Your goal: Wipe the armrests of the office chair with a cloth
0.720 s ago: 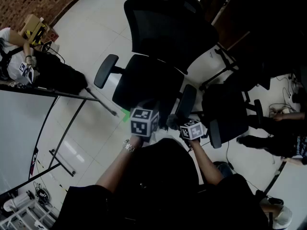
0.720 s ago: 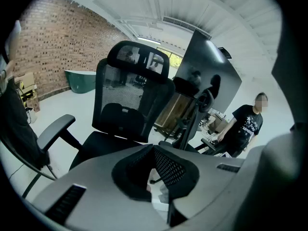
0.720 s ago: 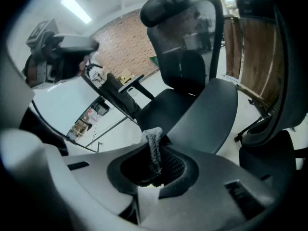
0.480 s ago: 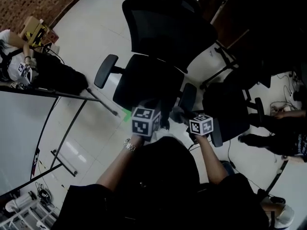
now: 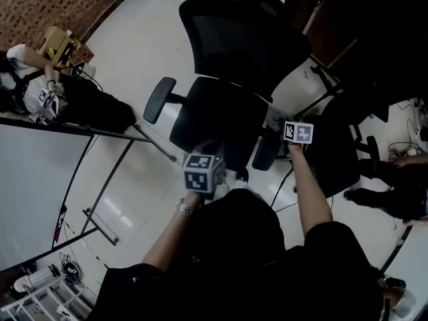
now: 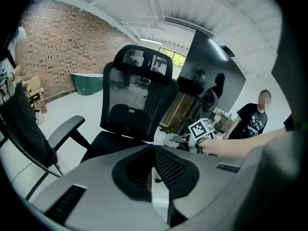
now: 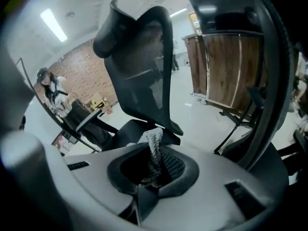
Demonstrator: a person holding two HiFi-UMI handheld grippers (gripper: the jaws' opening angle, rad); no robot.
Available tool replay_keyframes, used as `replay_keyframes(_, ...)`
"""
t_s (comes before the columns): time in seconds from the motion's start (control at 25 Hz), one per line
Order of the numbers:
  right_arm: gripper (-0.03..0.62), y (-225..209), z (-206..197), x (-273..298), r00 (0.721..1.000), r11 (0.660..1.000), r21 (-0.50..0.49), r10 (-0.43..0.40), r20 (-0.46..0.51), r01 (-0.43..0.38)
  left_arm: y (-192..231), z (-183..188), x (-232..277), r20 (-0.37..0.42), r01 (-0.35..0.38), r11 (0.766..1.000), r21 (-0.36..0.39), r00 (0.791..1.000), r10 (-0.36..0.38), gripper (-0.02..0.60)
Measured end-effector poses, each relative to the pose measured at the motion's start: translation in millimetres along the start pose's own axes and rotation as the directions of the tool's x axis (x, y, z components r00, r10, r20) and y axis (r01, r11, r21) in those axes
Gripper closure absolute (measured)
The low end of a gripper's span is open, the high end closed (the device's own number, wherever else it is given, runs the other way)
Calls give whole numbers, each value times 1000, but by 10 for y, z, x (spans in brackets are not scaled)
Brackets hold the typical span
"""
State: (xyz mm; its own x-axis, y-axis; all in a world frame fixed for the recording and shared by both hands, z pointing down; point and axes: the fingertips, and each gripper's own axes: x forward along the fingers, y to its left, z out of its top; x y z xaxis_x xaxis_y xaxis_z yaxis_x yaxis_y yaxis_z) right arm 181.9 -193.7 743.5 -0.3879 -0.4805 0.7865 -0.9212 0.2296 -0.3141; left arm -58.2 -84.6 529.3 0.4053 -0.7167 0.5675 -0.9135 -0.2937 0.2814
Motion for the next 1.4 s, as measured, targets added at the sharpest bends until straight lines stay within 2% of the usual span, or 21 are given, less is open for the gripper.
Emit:
replay_keyframes(0.24, 557, 405, -611, -155, 1000, 995, -91, 27, -6, -27, -54, 56, 92, -8, 34, 999, 8, 999, -34, 575)
replay_keyframes(0.44, 557, 995, -1400, -455, 987, 963, -225, 131, -89, -148, -248, 59, 209, -27, 88, 996, 30, 996, -87, 575)
replay_keyframes(0.52, 557, 1177, -1650, -629, 979, 953, -238, 166, -116, -190, -326, 55, 258, -30, 107, 993, 42, 994, -106, 575)
replay_keyframes(0.64, 558, 1308, -1789, -831, 972, 952, -216, 192, -138, -219, -372, 65, 289, -31, 121, 991, 52, 992, -120, 575)
replay_keyframes(0.76, 558, 1249, -1568, -911, 969, 952, -187, 233, -79, -244, -333, 99, 247, -26, 112, 992, 50, 993, -111, 575)
replay_keyframes(0.84, 559, 1039, -1071, -954, 969, 962, -136, 244, 41, -237, -278, 130, 209, -17, 97, 994, 46, 995, -97, 575)
replay_keyframes(0.96, 559, 461, -180, -859, 960, 983, 14, 175, 218, -182, -170, 141, 147, -11, 73, 997, 37, 997, -72, 575)
replay_keyframes(1.04, 559, 93, 179, -646, 963, 982, 116, 120, 242, -151, -113, 147, 99, -10, 57, 998, 28, 998, -56, 575)
replay_keyframes(1.12, 559, -142, 230, -402, 978, 982, 152, 79, 192, -109, -60, 152, 56, -4, 40, 999, 19, 999, -40, 575)
replay_keyframes(1.24, 559, -248, -78, -184, 996, 993, 106, 45, 83, -54, 27, 173, -10, 7, 22, 1000, 7, 1000, -22, 575)
replay_keyframes(1.4, 557, -149, -484, -251, 997, 998, 44, 35, 74, -38, 120, 194, -66, 28, 15, 1000, -18, 1000, -14, 575)
